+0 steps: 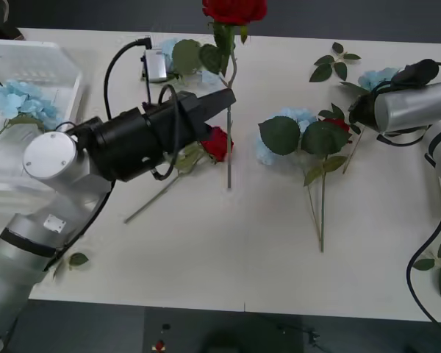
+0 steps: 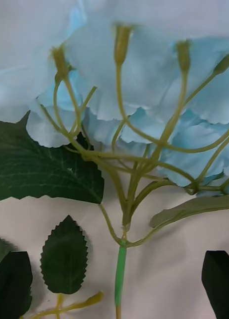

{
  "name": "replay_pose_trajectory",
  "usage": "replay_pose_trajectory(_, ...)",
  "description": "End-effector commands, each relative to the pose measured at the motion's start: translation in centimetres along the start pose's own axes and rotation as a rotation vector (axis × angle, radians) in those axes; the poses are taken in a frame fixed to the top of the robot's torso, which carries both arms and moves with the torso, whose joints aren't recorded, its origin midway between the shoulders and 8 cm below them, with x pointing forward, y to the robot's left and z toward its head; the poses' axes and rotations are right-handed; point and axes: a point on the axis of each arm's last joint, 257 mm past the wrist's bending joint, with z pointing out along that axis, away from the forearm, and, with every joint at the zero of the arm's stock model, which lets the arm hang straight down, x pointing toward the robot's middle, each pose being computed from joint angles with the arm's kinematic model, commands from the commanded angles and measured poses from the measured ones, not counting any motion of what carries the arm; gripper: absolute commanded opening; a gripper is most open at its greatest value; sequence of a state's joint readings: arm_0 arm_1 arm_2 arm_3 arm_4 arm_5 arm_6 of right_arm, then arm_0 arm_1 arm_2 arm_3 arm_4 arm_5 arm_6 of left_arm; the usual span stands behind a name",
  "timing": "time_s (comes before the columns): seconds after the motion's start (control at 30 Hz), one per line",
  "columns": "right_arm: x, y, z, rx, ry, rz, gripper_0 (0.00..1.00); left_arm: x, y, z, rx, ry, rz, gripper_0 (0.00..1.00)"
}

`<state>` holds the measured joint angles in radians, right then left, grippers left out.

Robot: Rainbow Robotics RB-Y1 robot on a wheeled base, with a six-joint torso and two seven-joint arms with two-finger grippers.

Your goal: Put the red flowers into the right box and the blue flowers into the left box

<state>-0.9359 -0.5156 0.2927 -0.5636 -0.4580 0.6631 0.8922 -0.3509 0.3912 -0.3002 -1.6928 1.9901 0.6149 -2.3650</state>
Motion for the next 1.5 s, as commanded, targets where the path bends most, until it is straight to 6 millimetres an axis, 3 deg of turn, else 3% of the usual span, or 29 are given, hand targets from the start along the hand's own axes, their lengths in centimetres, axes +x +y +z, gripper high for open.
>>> replay_pose_trajectory(0.03, -3.1, 4.1, -2.6, -0.123, 0.042, 0.207, 1.00, -1.3, -2.5, 1.1, 0.024, -0.054, 0.115, 0.00)
replay_pose_trajectory(0.3, -3.7, 6.8, -8.1, -0.297, 0.206, 0.161, 1.00, -1.2, -4.4, 2.3, 0.021, -0.116, 0.120, 0.00)
replay_pose_trajectory(0.6, -2.4, 5.6, -14.3, -0.533, 0.229, -0.204, 1.00, -2.5, -5.8, 2.5, 0.032, -0.158, 0.116, 0.00)
replay_pose_trajectory(0.9, 3.0, 5.6, -23.2, -0.817, 0.147, -0.590, 1.00, -3.4, -6.5, 2.5, 0.040, -0.185, 0.095, 0.00)
replay_pose_trajectory(1.2, 8.0, 8.0, -33.0, -1.156, 0.004, -0.832, 1.00, -4.3, -7.1, 2.7, 0.050, -0.206, 0.080, 0.00)
replay_pose_trajectory(1.5, 11.3, 9.4, -38.1, -1.355, -0.076, -1.028, 1.00, -4.6, -8.4, 3.7, 0.082, -0.205, 0.085, 0.00)
